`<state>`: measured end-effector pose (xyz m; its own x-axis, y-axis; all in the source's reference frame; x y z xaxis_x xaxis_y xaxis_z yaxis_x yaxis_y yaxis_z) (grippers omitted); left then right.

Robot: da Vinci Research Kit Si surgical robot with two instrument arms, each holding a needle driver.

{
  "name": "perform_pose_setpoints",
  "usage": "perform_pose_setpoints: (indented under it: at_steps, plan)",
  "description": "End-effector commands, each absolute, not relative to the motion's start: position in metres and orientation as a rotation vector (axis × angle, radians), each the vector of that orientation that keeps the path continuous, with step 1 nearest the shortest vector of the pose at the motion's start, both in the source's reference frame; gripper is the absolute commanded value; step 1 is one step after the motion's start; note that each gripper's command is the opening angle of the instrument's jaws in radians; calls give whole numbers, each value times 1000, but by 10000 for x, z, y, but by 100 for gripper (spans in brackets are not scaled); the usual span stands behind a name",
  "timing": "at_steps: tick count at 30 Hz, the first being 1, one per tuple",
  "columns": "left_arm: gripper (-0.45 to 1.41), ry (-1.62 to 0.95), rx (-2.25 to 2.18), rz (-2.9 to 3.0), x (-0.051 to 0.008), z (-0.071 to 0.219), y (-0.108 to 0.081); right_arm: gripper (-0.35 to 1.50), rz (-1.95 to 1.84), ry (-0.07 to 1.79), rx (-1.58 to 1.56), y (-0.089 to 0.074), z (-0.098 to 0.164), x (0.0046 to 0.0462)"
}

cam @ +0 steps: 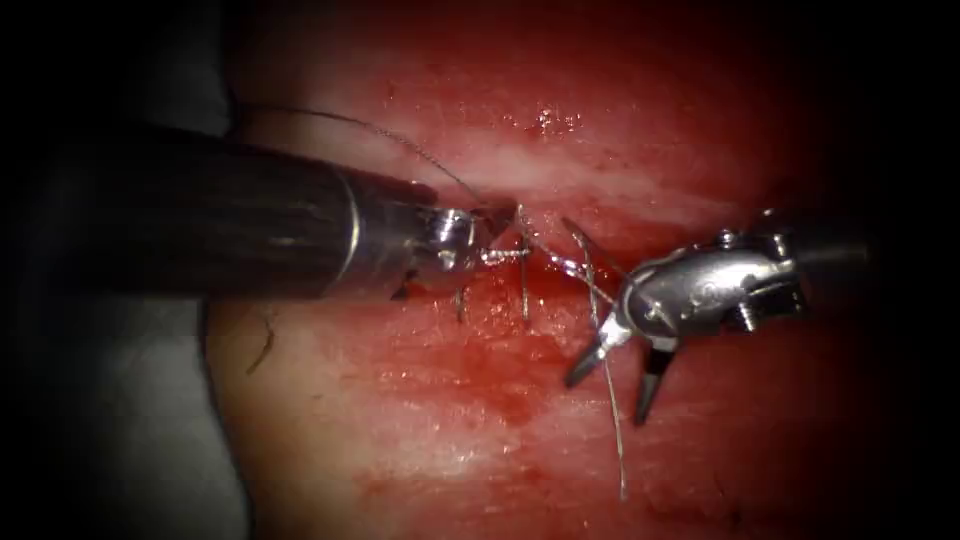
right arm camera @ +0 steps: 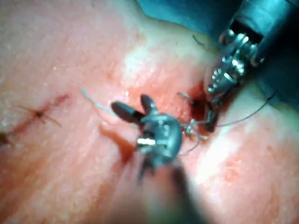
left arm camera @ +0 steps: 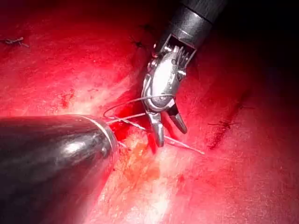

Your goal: Wound Closure

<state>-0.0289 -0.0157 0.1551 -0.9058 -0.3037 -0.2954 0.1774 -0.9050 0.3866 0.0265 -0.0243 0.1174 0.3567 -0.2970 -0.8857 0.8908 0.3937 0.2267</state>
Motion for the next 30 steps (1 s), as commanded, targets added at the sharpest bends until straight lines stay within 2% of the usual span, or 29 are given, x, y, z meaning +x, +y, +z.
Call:
perform_pose_setpoints:
  at_steps: [1,7,9,17,19,21,22,23,30]
  plan:
    - [-45,-515,512,-2796,-293,1557,-165,59,-918,845,811,-258,1185,273]
    - [-45,-517,508,-2796,-291,1559,-164,59,-1019,728,761,-273,1203,279]
    - [-45,-517,505,-2796,-290,1559,-164,49,-1050,703,737,-276,1205,281]
    - [-45,-519,494,-2791,-282,1556,-177,37,-1104,660,695,-274,1202,281]
    - [-45,-520,494,-2789,-281,1555,-181,9,-1114,644,692,-271,1204,280]
    - [-45,-520,493,-2788,-280,1554,-185,-3,-1121,630,685,-267,1207,279]
    - [-45,-525,493,-2788,-279,1554,-186,-23,-1124,621,684,-265,1208,278]
    - [-45,-526,488,-2789,-279,1553,-189,-35,-1128,605,682,-262,1210,277]
    - [-45,-524,484,-2789,-278,1545,-204,-35,-1105,606,688,-249,1209,272]
